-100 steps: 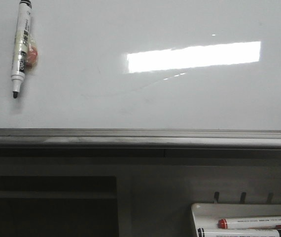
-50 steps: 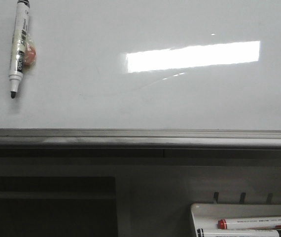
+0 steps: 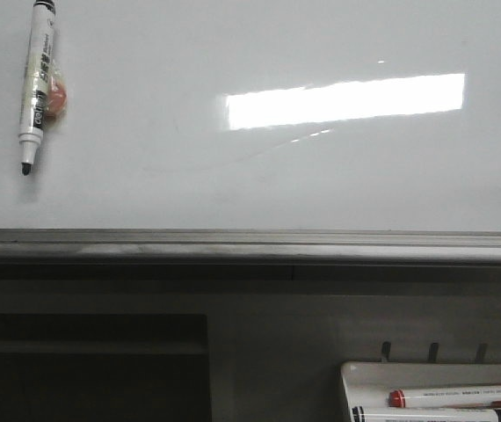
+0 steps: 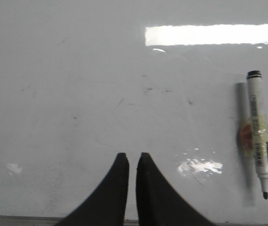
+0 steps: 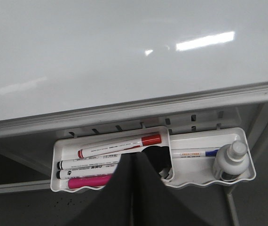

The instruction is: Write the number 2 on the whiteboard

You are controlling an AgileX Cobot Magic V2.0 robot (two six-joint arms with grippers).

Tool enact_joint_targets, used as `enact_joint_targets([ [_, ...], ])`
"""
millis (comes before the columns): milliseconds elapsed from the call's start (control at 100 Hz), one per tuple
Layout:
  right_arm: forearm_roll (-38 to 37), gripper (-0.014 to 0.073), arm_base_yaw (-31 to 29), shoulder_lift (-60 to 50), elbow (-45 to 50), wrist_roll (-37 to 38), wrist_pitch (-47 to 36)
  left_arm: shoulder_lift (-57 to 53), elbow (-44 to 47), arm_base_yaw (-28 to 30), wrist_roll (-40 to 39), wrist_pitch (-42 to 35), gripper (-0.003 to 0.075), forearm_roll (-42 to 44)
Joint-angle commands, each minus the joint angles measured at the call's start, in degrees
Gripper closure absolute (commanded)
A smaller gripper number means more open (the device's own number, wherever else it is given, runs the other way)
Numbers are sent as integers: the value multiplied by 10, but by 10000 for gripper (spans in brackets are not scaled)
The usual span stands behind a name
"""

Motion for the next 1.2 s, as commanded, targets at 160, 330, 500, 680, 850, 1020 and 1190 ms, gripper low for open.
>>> enact_joint_targets([
  [160,28,664,59,10,-15,-80,-45,9,-16,-77,10,-120,389,-20],
  [330,28,664,130,10,-15,-140,-62,14,-13,-172,12,-114,279,-61],
  [500,28,664,171,10,-15,-200,-126,46,15,-264,12,-214,279,-72],
  [680,31,664,178,10,-15,-200,-128,140,22,-317,12,-246,279,-53],
  [850,64,664,178,10,-15,-200,-128,244,22,-318,12,-312,279,-43],
  [1020,64,664,178,10,-15,-200,-134,329,8,-318,12,-389,279,-83],
  [1190,64,664,178,10,-15,-200,-140,421,1,-318,5,-439,279,-89],
])
